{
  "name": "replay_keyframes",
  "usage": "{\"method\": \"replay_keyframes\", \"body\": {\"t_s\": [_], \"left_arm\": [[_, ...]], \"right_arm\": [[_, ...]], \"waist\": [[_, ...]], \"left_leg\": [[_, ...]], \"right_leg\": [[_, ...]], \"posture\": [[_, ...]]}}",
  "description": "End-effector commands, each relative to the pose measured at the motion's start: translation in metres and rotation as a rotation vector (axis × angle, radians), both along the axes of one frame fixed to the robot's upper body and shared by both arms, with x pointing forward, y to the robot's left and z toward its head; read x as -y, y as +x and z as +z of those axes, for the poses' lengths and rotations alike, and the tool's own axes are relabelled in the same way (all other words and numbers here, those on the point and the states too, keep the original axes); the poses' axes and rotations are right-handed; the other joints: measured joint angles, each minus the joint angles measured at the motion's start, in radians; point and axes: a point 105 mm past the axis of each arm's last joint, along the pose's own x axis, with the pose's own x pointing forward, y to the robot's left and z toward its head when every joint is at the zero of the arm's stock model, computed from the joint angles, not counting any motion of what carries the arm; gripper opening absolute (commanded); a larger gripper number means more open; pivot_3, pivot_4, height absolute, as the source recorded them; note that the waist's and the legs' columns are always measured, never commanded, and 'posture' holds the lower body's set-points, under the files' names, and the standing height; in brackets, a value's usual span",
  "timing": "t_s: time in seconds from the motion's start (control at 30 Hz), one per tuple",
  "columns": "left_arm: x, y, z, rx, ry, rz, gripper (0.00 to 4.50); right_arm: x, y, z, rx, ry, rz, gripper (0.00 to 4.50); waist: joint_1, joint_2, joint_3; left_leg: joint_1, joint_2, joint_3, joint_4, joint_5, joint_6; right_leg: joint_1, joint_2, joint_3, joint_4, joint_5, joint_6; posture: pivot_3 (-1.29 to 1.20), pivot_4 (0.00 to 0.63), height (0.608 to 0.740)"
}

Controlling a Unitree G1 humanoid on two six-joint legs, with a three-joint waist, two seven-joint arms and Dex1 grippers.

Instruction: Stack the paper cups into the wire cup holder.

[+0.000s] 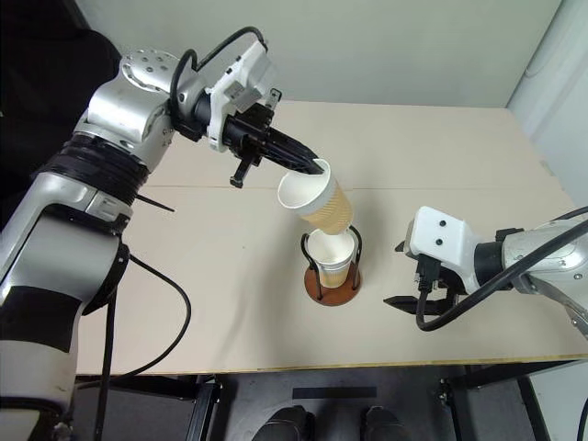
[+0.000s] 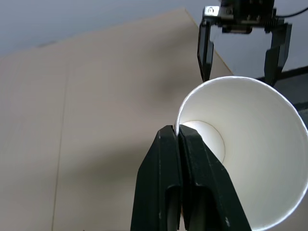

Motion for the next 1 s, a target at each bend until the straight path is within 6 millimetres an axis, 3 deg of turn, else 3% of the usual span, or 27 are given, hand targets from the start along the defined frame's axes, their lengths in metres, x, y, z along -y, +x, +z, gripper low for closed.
{"method": "replay_keyframes", "body": {"t_s": [0.03,1.0], "left_arm": [[0.005,-0.009,0.01,0.049,0.033,-0.058,0.04],[0.013,-0.011,-0.023,-0.001,0.143,-0.115,0.04]], "right_arm": [[-0.001,-0.003,0.008,0.05,0.006,-0.002,4.45],[-0.002,-0.008,0.005,0.048,0.02,-0.027,4.45]], "waist": [[0.001,0.0,0.0],[0.012,0.0,0.0]], "left_leg": [[0.0,-0.001,0.001,0.0,0.0,0.0],[-0.001,-0.002,0.002,0.003,-0.001,0.002]], "right_leg": [[0.0,0.001,-0.001,0.0,0.0,0.0],[0.0,0.0,0.0,0.0,0.0,0.003]], "posture": [[0.0,0.15,0.74],[0.0,0.15,0.74]]}}
